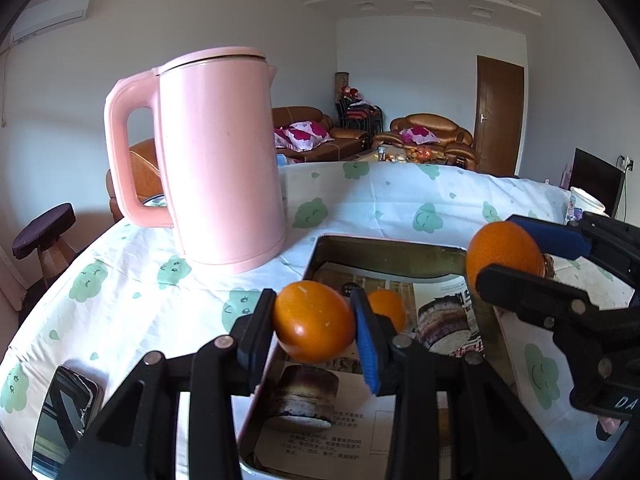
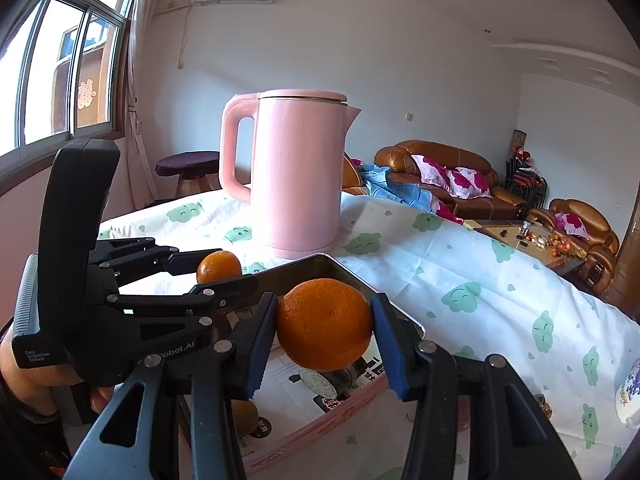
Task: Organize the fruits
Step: 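Carry the orange over the tin with the left tool while the right tool carries its orange there, then open both tools to drop the two oranges into the tin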
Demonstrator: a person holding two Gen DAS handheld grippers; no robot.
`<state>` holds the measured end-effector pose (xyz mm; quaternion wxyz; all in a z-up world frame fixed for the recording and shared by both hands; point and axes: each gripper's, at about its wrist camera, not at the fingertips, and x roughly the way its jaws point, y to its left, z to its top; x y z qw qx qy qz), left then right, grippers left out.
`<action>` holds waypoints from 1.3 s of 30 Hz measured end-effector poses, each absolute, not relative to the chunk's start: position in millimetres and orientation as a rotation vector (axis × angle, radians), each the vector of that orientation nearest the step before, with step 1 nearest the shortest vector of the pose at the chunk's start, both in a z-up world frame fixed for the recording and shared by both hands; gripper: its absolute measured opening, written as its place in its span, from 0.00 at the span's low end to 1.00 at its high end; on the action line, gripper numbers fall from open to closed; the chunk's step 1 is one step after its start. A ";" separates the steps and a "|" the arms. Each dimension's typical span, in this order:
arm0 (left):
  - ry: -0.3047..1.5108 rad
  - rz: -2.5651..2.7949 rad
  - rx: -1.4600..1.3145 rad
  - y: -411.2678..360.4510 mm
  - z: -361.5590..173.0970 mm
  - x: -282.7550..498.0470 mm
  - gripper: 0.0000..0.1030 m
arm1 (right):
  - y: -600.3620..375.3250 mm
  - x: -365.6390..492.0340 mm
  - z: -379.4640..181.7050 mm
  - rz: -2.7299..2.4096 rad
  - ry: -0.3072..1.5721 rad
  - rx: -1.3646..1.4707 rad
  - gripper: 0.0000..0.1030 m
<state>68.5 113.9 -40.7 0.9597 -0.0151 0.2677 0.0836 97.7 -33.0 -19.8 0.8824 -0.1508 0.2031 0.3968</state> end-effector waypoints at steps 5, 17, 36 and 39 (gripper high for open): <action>0.554 0.165 -0.032 116.6 -41.8 70.7 0.38 | -27.4 97.5 -27.5 0.835 0.443 -0.327 0.48; 0.577 0.153 -0.032 118.3 -44.3 75.9 0.38 | -18.7 97.8 -43.9 0.850 0.494 -0.351 0.48; 0.623 0.149 -0.007 113.3 -49.1 84.7 0.39 | -11.6 95.5 -57.2 0.886 0.535 -0.393 0.49; 0.607 0.159 -0.001 112.4 -47.8 82.7 0.44 | -8.1 95.2 -61.9 0.911 0.566 -0.408 0.49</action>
